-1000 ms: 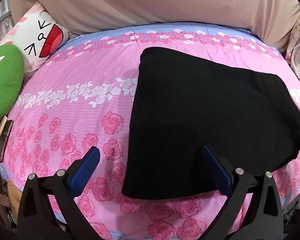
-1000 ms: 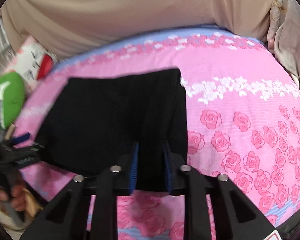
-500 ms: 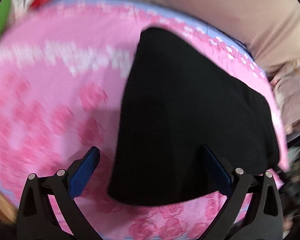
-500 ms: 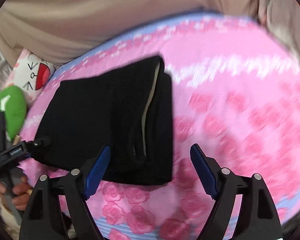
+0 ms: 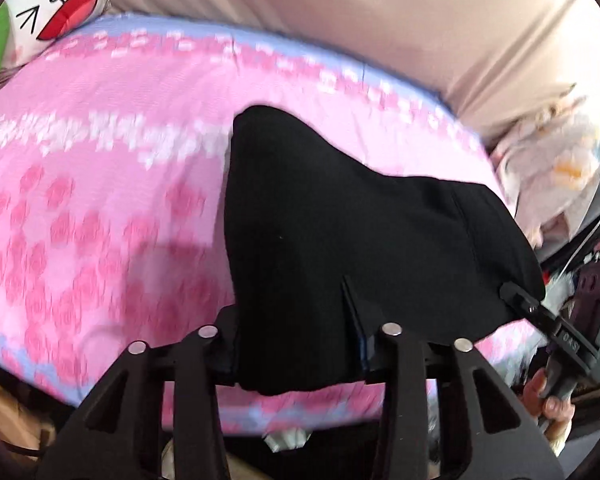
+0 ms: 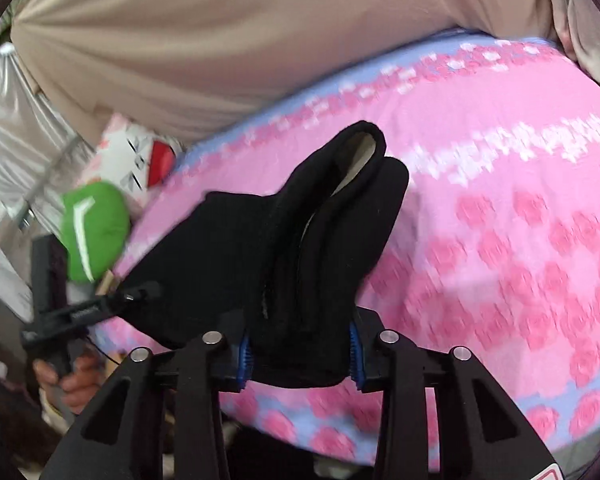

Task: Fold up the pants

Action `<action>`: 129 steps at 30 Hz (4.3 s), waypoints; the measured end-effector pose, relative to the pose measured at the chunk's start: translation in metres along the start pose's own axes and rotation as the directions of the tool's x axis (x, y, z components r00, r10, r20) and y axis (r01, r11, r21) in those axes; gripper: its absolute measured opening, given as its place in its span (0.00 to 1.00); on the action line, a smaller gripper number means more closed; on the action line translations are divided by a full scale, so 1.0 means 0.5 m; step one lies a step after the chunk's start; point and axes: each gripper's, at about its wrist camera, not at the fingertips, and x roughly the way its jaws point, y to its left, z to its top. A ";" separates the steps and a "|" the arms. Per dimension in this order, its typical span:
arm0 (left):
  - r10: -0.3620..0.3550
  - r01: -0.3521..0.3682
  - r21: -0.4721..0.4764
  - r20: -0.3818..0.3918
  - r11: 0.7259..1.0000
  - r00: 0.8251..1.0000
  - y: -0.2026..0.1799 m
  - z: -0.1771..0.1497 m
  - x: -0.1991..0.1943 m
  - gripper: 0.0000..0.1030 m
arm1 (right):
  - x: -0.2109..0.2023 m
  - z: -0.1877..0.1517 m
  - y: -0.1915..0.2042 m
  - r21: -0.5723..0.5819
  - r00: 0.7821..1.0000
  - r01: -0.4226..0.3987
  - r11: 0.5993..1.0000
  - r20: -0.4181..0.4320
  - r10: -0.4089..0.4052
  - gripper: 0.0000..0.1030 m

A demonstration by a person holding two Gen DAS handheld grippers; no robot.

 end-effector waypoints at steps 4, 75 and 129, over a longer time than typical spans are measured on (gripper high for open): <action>0.084 -0.085 -0.023 -0.020 0.996 0.996 0.017 -0.045 0.040 0.65 | 0.038 -0.061 -0.073 0.140 0.999 0.037 0.989 -0.038 -0.032 0.56; 0.126 -0.126 0.058 -0.002 0.990 0.992 -0.045 0.014 0.126 0.73 | 0.080 -0.026 -0.043 0.140 1.000 -0.016 0.990 -0.004 0.017 0.46; 0.082 -0.157 0.200 0.340 0.967 0.937 -0.180 0.024 -0.166 0.32 | -0.170 0.020 0.121 -0.159 0.950 0.016 0.987 0.310 0.035 0.37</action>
